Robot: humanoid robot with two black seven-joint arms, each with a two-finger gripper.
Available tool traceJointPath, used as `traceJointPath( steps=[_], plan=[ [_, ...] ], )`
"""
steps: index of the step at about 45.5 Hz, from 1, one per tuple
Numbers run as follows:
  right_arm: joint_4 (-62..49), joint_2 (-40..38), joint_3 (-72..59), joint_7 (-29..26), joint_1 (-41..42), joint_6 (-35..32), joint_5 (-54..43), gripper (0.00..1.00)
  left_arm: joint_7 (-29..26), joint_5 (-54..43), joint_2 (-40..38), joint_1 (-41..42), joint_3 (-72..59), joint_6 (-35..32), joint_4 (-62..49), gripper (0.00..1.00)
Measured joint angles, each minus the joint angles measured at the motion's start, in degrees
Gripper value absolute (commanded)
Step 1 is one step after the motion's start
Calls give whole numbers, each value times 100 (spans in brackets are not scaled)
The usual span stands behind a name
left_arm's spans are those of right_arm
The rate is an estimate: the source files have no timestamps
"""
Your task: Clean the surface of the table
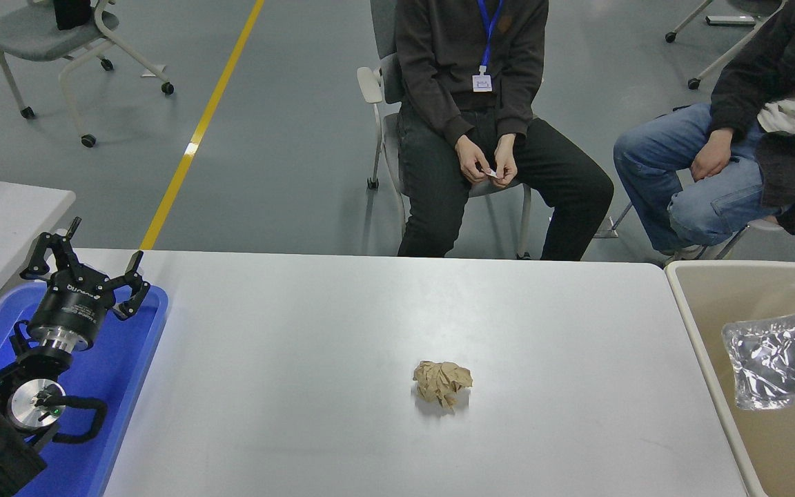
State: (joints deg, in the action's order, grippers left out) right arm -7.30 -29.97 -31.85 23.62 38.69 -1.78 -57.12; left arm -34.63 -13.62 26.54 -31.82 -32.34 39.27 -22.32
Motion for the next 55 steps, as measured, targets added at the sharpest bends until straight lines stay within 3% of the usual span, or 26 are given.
traceJointPath(
  steps=[30, 34, 36, 55],
  plan=[
    [-30, 89, -96, -174, -168, 141, 33, 1, 0, 0, 0, 0, 0, -2, 0, 100],
    [-31, 95, -96, -176, -172, 151, 38, 57, 0, 0, 0, 0, 0, -2, 0, 100],
    [-31, 99, -92, -178, -174, 175, 40, 100, 0, 0, 0, 0, 0, -2, 0, 100],
    [-90, 98, -80, -182, -192, 425, 50, 100, 0, 0, 0, 0, 0, -2, 0, 100]
  ],
)
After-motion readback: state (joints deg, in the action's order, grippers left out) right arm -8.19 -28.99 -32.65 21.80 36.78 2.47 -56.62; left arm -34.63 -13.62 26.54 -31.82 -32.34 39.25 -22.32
